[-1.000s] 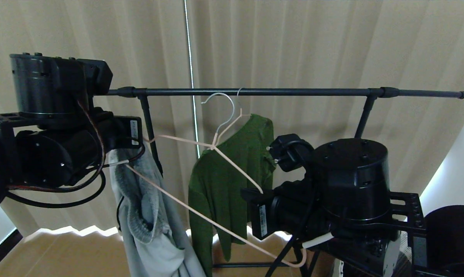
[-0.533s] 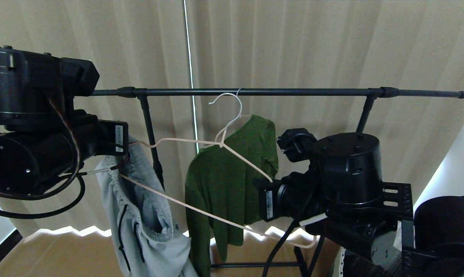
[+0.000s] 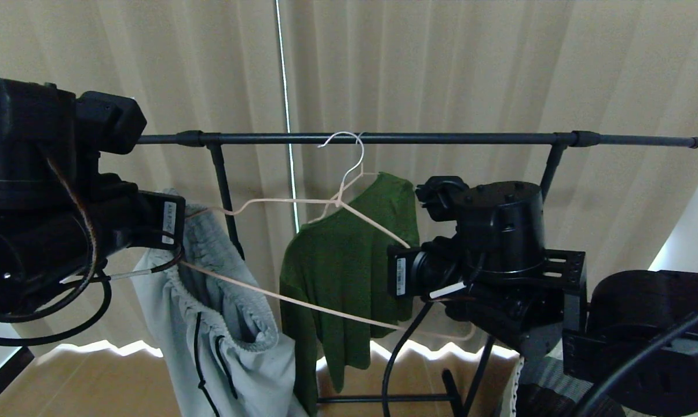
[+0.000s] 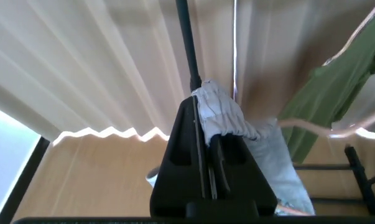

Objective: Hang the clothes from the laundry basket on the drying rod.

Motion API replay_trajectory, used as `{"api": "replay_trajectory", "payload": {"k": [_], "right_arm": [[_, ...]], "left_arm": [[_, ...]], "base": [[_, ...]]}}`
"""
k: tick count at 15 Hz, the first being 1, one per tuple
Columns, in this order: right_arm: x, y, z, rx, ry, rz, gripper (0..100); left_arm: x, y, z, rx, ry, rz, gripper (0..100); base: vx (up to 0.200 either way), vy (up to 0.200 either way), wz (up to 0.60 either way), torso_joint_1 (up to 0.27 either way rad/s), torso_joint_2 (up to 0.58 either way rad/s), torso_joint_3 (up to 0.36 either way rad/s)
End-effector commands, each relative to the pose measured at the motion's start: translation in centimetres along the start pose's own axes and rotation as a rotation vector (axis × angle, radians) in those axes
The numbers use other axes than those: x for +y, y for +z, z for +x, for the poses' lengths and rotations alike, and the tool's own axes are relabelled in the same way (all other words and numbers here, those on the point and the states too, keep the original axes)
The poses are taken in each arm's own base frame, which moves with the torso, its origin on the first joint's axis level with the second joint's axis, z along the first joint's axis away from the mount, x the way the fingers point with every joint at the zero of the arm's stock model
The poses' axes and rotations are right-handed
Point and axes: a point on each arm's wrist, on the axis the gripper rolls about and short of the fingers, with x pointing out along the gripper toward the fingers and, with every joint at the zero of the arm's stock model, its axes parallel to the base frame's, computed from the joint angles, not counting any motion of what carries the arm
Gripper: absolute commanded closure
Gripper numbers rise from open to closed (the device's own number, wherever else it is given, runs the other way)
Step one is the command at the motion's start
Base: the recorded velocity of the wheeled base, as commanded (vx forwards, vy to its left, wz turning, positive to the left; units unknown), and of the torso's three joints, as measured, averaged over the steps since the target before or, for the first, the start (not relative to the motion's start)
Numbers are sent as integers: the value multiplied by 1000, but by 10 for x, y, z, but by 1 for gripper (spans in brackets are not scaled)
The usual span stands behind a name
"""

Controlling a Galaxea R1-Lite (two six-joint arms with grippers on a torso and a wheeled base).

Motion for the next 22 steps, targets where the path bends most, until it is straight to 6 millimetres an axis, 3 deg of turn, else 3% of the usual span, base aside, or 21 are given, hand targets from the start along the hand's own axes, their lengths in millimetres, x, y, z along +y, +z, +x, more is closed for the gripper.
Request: {"api": "replay_trajectory", "payload": {"k": [1, 7, 12, 16, 20, 22], "right_arm": [[2, 0, 11, -5, -16, 4, 100], [11, 2, 11, -17, 3, 3, 100], [36, -6, -1, -21, 96, -14, 100], [52, -14, -7, -21, 186, -17, 100], [57, -22, 1, 0, 208, -26, 100], [58, -24, 2, -3, 209, -27, 100]], "left_arm": [[5, -4, -9, -8, -3, 24, 100], [-4, -10, -15, -13, -50, 59, 100], [-33, 11, -6, -51, -119, -76, 100], [-40, 20, -6, -67, -139, -109, 100], [-46, 24, -22, -103, -210, -109, 100], [-47, 26, -37, -130, -326, -101, 100]], "base": [[0, 0, 0, 0, 0, 0], [0, 0, 0, 0, 0, 0], [0, 0, 0, 0, 0, 0], [0, 0, 0, 0, 0, 0], [0, 0, 0, 0, 0, 0], [0, 0, 0, 0, 0, 0]]}}
